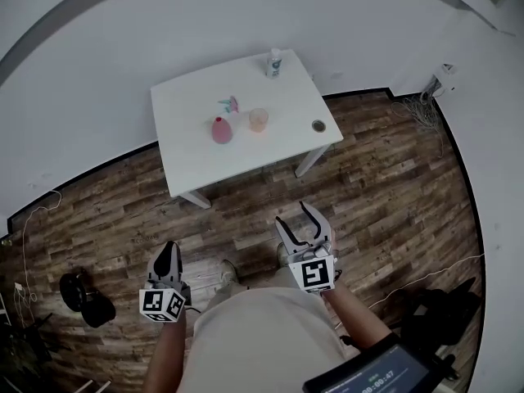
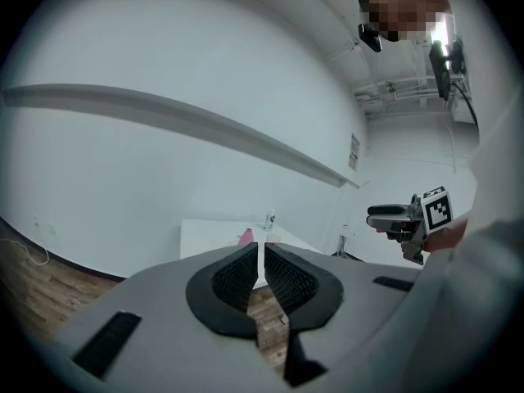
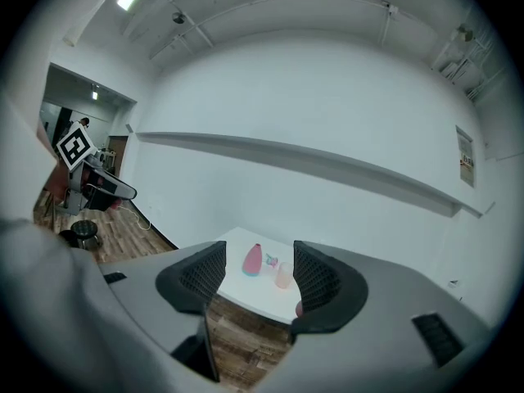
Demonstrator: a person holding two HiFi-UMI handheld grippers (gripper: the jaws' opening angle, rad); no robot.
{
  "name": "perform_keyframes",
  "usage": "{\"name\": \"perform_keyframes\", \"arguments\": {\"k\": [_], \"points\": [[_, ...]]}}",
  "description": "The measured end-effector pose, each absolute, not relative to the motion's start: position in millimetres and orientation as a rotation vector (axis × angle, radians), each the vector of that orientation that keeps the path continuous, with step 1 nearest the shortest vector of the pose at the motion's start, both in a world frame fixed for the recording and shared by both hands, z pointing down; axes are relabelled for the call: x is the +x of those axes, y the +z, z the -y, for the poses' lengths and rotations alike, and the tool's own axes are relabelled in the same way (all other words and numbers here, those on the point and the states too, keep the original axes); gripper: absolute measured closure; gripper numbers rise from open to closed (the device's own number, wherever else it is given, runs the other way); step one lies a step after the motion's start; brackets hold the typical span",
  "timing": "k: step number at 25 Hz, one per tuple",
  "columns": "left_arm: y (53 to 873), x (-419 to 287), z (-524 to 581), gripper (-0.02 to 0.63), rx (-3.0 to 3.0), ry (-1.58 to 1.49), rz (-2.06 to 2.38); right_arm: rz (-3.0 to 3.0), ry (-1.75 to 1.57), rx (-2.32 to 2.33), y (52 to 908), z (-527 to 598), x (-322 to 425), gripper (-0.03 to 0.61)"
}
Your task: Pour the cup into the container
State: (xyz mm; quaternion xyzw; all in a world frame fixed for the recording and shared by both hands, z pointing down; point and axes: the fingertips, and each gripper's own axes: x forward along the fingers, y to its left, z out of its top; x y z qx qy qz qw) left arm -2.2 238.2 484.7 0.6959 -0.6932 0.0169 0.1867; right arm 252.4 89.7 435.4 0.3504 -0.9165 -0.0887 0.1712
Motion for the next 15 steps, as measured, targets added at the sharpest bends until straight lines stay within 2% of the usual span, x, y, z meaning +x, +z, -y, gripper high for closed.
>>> {"name": "perform_keyframes", "arguments": {"k": [6, 15], "points": [[492.7, -38.3, -249.2, 0.6, 2.033, -0.015, 1.829, 2.541, -0.252, 1.056, 437.1, -132.5, 213.4, 0.316], [499.2, -40.8, -253.2, 0.598, 2.176, 0.05, 1.721, 2.535, -0.24, 1.14, 438.2, -176.3, 197.6, 0.316]]}}
